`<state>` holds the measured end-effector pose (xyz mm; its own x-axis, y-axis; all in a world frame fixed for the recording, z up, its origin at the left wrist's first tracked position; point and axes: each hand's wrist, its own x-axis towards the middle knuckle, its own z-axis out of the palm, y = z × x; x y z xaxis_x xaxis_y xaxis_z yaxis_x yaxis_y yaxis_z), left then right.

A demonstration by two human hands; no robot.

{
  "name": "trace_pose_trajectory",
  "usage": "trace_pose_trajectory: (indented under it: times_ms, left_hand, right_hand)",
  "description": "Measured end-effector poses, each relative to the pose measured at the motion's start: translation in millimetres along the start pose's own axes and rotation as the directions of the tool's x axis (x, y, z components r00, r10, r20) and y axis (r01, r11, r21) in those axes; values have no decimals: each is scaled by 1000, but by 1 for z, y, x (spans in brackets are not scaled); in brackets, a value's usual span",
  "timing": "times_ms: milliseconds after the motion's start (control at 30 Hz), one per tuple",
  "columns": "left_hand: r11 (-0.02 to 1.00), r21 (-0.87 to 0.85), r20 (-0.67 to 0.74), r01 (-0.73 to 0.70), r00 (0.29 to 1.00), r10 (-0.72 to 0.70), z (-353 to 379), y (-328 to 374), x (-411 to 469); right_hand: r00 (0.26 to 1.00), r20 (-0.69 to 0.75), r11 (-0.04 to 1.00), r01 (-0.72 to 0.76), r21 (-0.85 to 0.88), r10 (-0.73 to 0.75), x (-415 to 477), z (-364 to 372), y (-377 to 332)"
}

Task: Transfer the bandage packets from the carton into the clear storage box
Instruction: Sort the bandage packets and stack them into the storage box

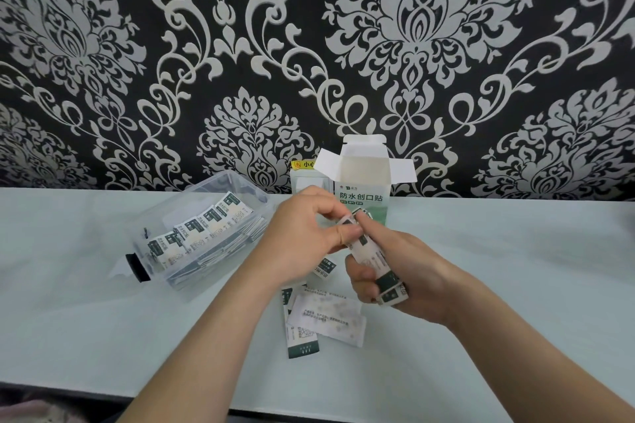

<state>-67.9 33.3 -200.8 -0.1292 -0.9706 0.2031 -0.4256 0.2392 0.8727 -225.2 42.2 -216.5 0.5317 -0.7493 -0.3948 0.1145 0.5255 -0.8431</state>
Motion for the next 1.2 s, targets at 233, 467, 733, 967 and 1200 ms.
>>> trace_pose_trajectory:
  times_ms: [233,467,733,967,1200]
  left_hand:
    - [998,-17,121,61,991,-58,-2,1,-2]
    - [999,9,90,39,995,-39,-11,1,0]
    - [992,-102,56,75,996,-70,-1,5,-6]
    - [999,-31,71,14,997,-11,-1,6,-8]
    - [978,207,-32,23,999,-16,14,3,-15]
  right_hand:
    - [998,11,998,-56,-1,56,-6,2,-2]
    - [993,80,995,-87,43,83,-7,0,-4]
    - [987,88,988,-138,68,132,-6,4,-5]
    - [993,27,993,-116,35,115,-8,0,-6]
    - [944,-330,999,25,45,-8,-2,2,-2]
